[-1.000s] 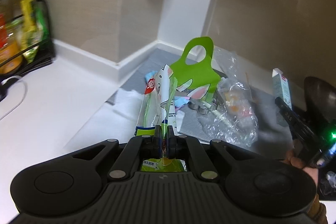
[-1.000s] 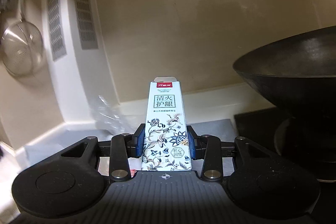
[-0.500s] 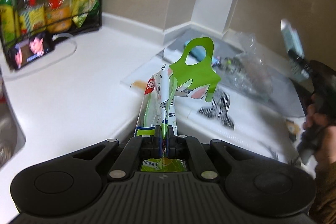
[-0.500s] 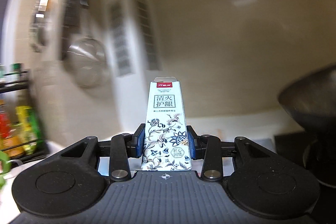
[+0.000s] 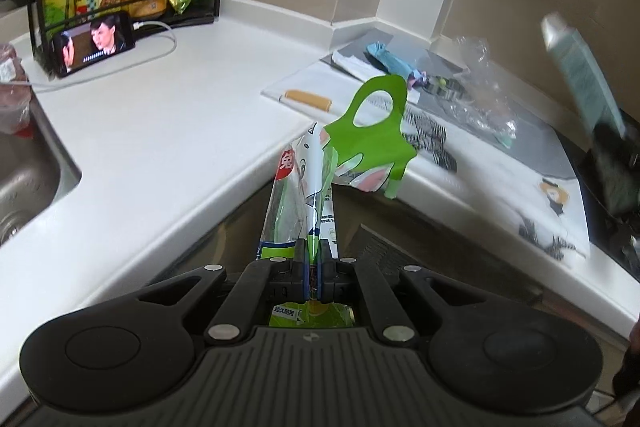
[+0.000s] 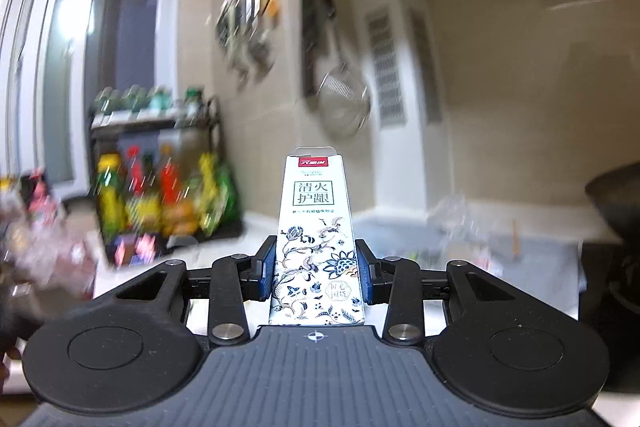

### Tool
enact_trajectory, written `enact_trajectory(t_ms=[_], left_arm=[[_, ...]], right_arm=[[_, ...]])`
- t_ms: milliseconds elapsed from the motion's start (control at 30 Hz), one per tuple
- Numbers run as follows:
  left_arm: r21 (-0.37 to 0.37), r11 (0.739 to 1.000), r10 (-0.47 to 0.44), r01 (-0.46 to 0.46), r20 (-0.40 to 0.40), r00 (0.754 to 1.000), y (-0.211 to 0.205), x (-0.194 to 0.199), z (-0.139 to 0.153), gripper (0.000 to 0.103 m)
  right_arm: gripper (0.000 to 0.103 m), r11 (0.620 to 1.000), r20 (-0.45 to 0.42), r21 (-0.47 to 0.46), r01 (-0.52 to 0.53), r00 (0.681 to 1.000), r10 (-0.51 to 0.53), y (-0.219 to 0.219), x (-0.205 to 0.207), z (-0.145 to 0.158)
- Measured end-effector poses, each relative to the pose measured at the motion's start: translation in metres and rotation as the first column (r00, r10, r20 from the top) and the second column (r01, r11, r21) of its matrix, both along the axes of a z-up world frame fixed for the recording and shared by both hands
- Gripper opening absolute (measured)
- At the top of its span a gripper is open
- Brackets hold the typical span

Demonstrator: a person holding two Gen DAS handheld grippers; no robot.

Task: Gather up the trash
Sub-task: 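Carry the green pouch and paper box down toward the trash bin with both grippers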

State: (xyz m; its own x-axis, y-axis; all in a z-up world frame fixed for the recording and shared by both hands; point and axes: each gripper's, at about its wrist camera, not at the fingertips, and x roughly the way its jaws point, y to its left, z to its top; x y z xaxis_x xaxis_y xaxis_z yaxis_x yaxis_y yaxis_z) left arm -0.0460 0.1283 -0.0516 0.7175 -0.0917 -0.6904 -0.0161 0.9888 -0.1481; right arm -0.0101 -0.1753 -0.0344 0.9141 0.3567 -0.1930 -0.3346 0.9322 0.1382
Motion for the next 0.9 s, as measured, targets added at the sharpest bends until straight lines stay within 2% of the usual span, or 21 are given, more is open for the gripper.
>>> enact_trajectory(t_ms=[333, 600, 900], left_arm=[[0.013, 1.0, -0.021, 0.022, -0.054, 0.998, -0.006, -0.03, -0.032, 0.003], [0.019, 0.999, -0.041, 0.043, -0.095, 0.995, -0.014, -0.032, -0.047, 0.003], [0.026, 0.998, -0.059, 0.063, -0.137, 0.989, -0.021, -0.024, -0.063, 0.003]], right_arm=[[0.042, 0.996, -0.216, -0.07, -0.052, 0.976, 0.036, 0.025, -0.039, -0.046], [0.042, 0.991, -0.304, -0.099, -0.091, 0.951, 0.057, 0.039, -0.048, -0.07], [0.042, 0.985, -0.354, -0.125, -0.121, 0.933, 0.07, 0.048, -0.045, -0.083]])
